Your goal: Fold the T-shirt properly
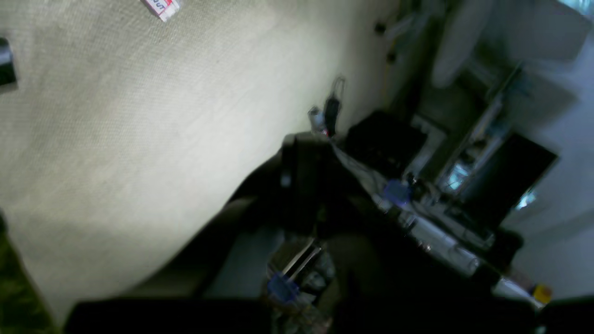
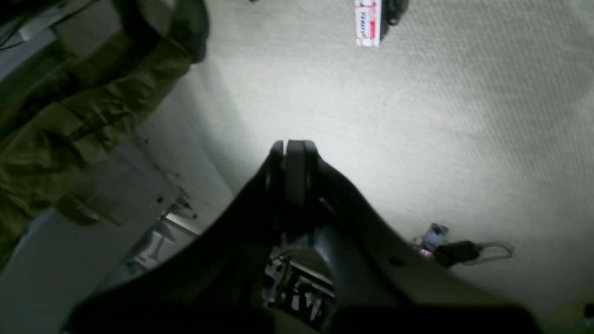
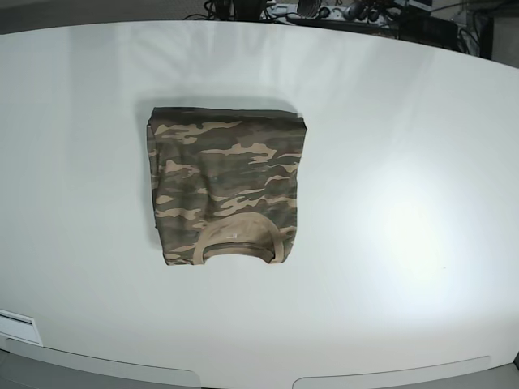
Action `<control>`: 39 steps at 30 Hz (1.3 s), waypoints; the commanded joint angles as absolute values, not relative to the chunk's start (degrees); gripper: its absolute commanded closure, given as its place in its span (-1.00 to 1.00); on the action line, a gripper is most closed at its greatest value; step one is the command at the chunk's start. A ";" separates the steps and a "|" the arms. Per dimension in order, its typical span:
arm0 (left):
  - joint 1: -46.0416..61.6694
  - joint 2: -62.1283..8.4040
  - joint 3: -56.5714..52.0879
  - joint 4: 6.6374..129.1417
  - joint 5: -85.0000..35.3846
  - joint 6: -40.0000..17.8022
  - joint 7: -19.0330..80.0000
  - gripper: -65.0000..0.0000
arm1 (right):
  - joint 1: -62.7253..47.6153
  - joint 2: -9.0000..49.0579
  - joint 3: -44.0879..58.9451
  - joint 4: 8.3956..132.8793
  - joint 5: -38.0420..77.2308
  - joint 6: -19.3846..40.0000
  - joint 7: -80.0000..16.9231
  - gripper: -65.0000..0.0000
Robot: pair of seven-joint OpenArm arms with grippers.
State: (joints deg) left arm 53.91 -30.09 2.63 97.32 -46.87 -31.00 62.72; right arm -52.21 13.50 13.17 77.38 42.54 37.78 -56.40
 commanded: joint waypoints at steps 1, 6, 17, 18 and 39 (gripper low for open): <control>52.12 -29.26 2.57 94.41 -47.83 -31.27 61.45 1.00 | -51.22 14.17 12.19 75.64 41.34 38.22 -55.20 1.00; 40.07 -23.79 2.59 75.07 -44.25 -31.27 53.60 1.00 | -42.19 14.15 5.13 65.54 32.18 38.37 -43.44 1.00; 17.32 -14.72 2.61 38.89 -18.20 -30.20 12.95 1.00 | -25.21 13.61 -9.34 47.46 16.43 27.22 -20.62 1.00; 15.97 -14.00 2.61 36.71 -15.42 -28.10 8.95 1.00 | -23.86 13.10 -9.96 46.19 16.43 25.65 -20.10 1.00; 11.55 -6.66 24.53 26.87 -25.65 0.86 -5.56 1.00 | -17.63 3.49 -10.41 40.97 5.30 15.42 -14.09 1.00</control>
